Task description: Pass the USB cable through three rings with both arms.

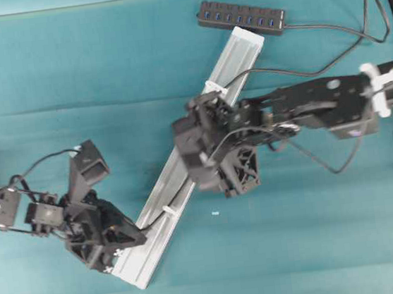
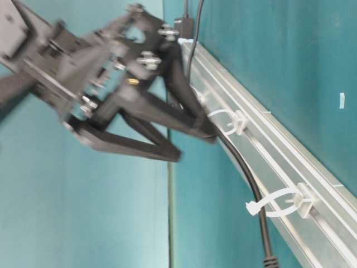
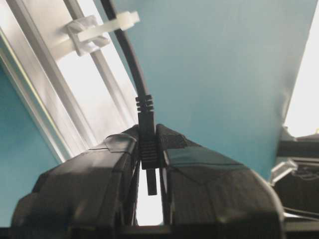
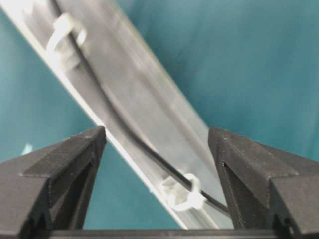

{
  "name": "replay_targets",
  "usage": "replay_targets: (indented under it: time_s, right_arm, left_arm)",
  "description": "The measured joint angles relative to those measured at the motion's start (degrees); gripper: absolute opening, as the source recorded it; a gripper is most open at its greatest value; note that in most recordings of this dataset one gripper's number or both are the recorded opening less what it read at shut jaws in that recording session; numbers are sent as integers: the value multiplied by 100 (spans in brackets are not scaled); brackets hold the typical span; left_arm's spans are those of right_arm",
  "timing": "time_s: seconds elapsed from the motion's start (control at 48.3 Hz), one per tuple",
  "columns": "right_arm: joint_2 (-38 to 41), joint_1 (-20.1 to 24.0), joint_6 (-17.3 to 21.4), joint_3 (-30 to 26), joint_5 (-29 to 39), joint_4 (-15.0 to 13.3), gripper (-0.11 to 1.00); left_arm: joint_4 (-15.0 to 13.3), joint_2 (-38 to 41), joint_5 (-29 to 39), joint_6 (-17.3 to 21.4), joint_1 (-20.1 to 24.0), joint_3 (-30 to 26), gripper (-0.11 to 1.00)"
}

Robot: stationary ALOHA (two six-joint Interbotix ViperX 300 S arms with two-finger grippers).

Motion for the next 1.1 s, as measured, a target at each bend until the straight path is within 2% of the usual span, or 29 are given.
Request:
replay_targets:
  time_s: [0.373,0.87,1.098]
  right_arm:
    - [-598,-360,949,624,-940,0,87]
    - [-747,-360,1538,809,-1151,0,87]
    - [-747,-360,1670,809,-1230,0,87]
  left_arm:
    - [0,-554,0,9,-9,246,10]
    - [0,-993,0,9,-9,325,10]
    - [0,-1011,0,18,-18,325,10]
